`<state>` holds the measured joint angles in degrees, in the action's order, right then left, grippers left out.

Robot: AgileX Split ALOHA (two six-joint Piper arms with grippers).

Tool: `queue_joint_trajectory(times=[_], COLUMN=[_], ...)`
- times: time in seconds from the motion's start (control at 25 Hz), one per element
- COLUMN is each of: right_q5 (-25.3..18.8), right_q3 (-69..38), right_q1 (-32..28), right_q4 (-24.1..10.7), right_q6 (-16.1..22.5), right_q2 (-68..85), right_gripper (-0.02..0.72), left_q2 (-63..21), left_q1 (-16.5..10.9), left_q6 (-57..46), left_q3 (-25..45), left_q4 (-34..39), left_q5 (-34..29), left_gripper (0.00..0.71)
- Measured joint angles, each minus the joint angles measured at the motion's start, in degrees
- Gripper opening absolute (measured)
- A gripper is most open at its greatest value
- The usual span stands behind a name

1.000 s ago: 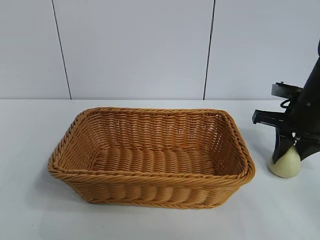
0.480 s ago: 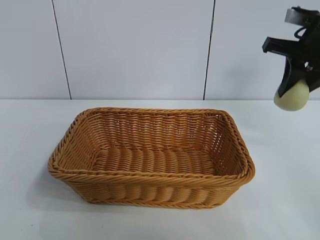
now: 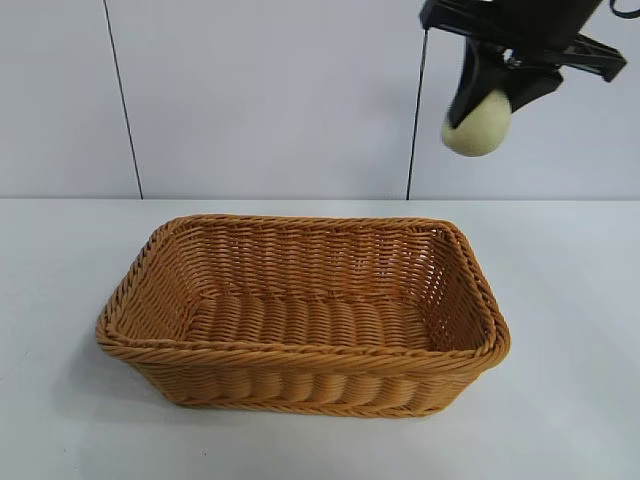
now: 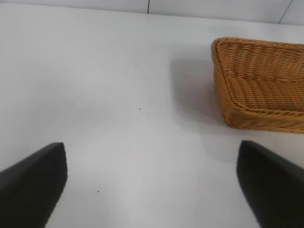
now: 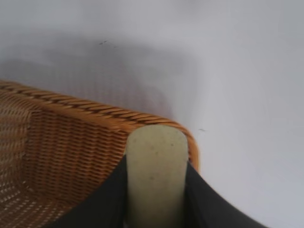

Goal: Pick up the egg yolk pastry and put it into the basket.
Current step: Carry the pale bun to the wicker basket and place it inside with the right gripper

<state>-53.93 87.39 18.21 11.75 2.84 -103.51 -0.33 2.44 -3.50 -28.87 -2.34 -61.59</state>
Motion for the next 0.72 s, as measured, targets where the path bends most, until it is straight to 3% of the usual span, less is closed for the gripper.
queue_joint_trajectory(times=[0.36,0.72], right_q5=[7.11,9.77], right_q3=[0.00,0.00], right_q1=[12.02,15.15], right_q4=[0.17,0.77], right_q6=[2.72,4.04], right_q2=[0.00,-7.47], right_gripper=[0.191,0.191], left_q2=[0.00,0.00], left_q1=[0.00,0.00], left_q6=[0.00,0.00], left_q3=[0.00,0.00], left_q4=[0.00,0.00], left_q5=[0.00,0.00], left_gripper=[0.696,0.696])
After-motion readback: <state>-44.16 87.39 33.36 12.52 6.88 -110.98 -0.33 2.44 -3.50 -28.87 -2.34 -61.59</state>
